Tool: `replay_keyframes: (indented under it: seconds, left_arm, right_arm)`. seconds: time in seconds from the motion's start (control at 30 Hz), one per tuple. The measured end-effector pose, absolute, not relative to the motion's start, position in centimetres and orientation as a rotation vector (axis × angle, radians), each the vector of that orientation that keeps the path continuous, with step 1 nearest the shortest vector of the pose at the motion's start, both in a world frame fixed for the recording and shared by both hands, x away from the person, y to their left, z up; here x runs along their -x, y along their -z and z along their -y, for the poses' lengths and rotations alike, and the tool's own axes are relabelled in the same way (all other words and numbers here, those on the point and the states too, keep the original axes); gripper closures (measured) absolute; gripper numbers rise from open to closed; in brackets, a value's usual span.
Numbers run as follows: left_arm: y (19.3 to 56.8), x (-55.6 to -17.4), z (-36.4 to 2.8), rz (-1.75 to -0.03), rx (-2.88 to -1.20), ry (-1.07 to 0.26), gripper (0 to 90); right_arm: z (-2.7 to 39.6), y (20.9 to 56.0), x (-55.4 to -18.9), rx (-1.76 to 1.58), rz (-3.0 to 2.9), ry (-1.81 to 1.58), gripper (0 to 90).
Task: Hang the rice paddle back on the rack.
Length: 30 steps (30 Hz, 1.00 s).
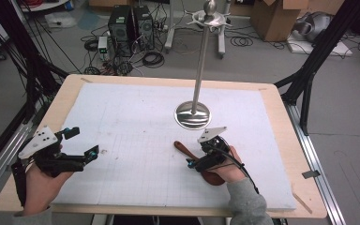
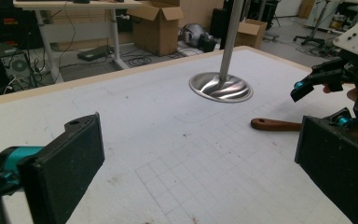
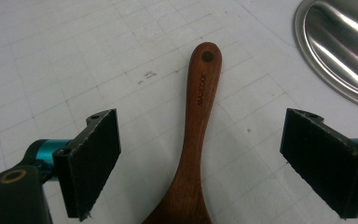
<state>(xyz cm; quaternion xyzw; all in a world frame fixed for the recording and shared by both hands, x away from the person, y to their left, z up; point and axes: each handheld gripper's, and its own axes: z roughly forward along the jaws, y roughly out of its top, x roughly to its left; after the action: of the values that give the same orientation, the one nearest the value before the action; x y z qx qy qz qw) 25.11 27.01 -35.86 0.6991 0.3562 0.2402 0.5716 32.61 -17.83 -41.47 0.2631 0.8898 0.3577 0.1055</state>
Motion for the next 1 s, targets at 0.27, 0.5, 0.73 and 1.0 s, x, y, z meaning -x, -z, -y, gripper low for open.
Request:
replay_keyframes:
  seconds: [0.27,0.5,0.73,1.0]
  left_arm:
    - [35.9,-25.1,-27.1,-0.837,-1.639,-0.564,1.7]
    - [35.9,-25.1,-27.1,-0.838,-1.640,-0.563,1.8]
    - [36.0,-25.0,-27.0,-0.838,-1.644,-0.561,1.8]
    - [36.0,-25.0,-27.1,-0.841,-1.644,-0.562,1.7]
  right_arm:
    - [17.6,42.2,-32.9,-0.877,-2.633,-0.975,18.4]
    - [17.4,42.3,-33.0,-0.889,-2.635,-0.967,29.0]
    - [17.3,42.6,-33.1,-0.914,-2.643,-0.951,40.5]
    - [17.3,42.8,-33.2,-0.925,-2.653,-0.953,47.2]
